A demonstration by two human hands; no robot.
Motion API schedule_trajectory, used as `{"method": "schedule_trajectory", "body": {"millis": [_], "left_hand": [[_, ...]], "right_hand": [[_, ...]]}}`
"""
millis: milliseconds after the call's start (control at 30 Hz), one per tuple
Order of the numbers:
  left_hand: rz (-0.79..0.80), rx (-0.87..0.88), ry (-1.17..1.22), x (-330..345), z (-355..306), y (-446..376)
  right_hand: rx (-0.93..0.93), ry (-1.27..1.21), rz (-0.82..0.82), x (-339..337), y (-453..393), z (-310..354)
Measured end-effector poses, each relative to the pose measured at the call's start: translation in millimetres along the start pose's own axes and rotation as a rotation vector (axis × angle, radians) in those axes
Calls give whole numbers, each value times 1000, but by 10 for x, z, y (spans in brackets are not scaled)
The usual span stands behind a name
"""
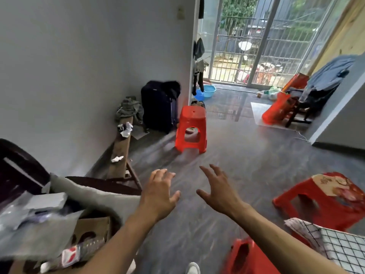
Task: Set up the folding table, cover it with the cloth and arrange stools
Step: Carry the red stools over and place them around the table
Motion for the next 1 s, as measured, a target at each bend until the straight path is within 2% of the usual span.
{"method": "schedule_trajectory", "body": {"millis": [167, 400, 633, 1000], "left_hand": [[78, -28, -57, -16, 72, -885], [72, -12, -85, -121, 159, -2061], [109, 123, -251, -67, 383, -3382], [113, 121, -89, -228, 1029, -5418]], "right_hand": [[20, -37, 2, -140, -801, -252], [27, 50, -20, -434, -1784, -553], [107, 172, -56, -608, -2932, -666], [270, 222, -34, -789, -4641, -811]]}}
Point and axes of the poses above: each hand's wrist, its own y-axis away from the middle knuckle, its own x-axis out of the palm, z = x × y, the point moved 1 cm from there along -y, towards the middle knuckle, and after that the axes turned 5 degrees about z, right-handed, at the moved point
